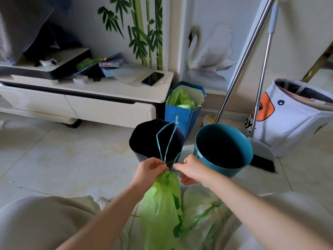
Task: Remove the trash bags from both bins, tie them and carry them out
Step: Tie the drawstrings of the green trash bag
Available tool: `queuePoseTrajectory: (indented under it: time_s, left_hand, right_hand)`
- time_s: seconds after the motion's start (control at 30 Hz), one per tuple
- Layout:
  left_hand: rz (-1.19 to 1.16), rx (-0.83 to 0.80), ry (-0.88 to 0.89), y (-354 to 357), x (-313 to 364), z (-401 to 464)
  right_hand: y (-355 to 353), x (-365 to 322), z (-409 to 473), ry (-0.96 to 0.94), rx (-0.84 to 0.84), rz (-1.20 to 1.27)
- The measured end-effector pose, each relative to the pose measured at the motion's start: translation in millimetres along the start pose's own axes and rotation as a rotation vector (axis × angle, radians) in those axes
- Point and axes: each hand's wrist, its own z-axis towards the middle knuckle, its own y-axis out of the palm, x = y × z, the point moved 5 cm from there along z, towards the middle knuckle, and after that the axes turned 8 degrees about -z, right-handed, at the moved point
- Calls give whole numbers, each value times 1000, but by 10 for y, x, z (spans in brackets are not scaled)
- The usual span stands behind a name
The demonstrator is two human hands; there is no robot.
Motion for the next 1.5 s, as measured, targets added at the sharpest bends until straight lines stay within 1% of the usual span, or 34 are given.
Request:
queuePoseTrajectory:
  time_s: [0.03,0.1,0.17,0.27,0.4,0.57,0.63,0.77,0.83,0.87,0.93,1.0,1.1,1.2,1.23,1.37,1.43,1.5]
  left_hand:
    - [-10,-4,-1,5,0,1]
    - [-16,-8,-1,12,4,-2]
    - [-14,-3,-1,9,13,-7]
    - [-25,-15,-7,19,11,-17]
    - [-24,-49,-29,67,-21,-37]
    - [-33,-42,-83,55,-52,-6]
    - [-13,-33,-99,37,-58,4]
    - [33,-11,-118,44,-61,5]
    - [49,-24,-120,62,-44,11]
    - [83,-66,-114,87,-23,9]
    - [185,-204,-92,177,24,-14]
    - [239,-307,-86,254,80,-57]
    - [269,-384,-92,300,78,-94]
    - [294,-428,-81,302,51,-119]
    - [272,-416,-88,294,26,-115]
    - [149,-263,-126,171,-12,-56]
    - [85,-214,-127,111,-11,-26]
    - [-30,-166,-141,80,7,-16]
  right_hand:
    - [39,31,9,35,-44,63]
    - [94,40,39,25,-68,114]
    - [95,-4,55,-43,-11,65]
    - [7,-94,49,-138,132,9]
    - [50,-143,29,-198,88,30]
    - [-8,-131,52,-201,156,70]
    - [-59,-132,49,-181,158,140]
    - [-122,-107,51,-125,149,427]
    - [-143,-132,16,-151,132,512]
    - [-151,-158,-14,-186,125,521]
    - [-158,-232,-94,-280,118,469]
    - [-145,-280,-139,-351,134,357]
    - [-145,-295,-121,-383,167,201]
    - [-116,-288,-85,-361,112,100]
    - [-91,-272,-64,-341,88,46]
    - [-11,-187,-78,-298,47,-281]
    - [0,-184,-112,-335,44,-331]
    - [-8,-189,-128,-364,47,-331]
